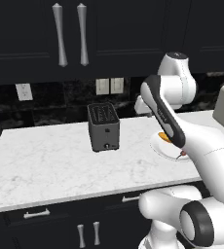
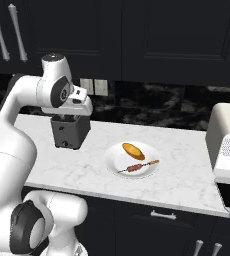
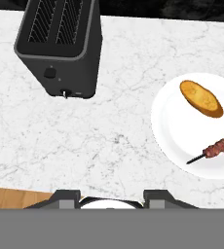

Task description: Pick up the kebab skewer and baguette bread, and place them inside the toaster oven. Close the toaster oven door and start by setting the timer.

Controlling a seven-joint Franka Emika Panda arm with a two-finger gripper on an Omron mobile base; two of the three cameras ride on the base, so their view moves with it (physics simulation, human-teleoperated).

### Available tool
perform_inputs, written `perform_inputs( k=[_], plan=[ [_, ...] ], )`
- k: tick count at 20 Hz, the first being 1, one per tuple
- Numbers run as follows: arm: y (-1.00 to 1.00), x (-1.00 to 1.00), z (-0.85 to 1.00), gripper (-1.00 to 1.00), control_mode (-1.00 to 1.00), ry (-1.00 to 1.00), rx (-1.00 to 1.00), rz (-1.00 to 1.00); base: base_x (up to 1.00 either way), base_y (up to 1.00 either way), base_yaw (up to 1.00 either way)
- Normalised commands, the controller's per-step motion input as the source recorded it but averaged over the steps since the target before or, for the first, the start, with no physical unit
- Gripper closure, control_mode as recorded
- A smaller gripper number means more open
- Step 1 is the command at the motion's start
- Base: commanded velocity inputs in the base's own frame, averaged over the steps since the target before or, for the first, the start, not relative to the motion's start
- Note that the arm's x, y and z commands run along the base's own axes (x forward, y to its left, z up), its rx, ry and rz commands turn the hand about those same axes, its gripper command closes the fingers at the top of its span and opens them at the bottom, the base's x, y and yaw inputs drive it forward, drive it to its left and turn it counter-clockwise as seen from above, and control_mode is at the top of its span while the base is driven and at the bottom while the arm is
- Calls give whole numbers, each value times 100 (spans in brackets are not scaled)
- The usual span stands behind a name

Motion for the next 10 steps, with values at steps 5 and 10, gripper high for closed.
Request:
perform_inputs(
  k=[5, 10],
  plan=[
    [0, 0, 0, -100, 100, 0, 0, 0, 0, 0, 0],
    [0, 0, 0, -100, 100, 0, 0, 0, 0, 0, 0]
  ],
)
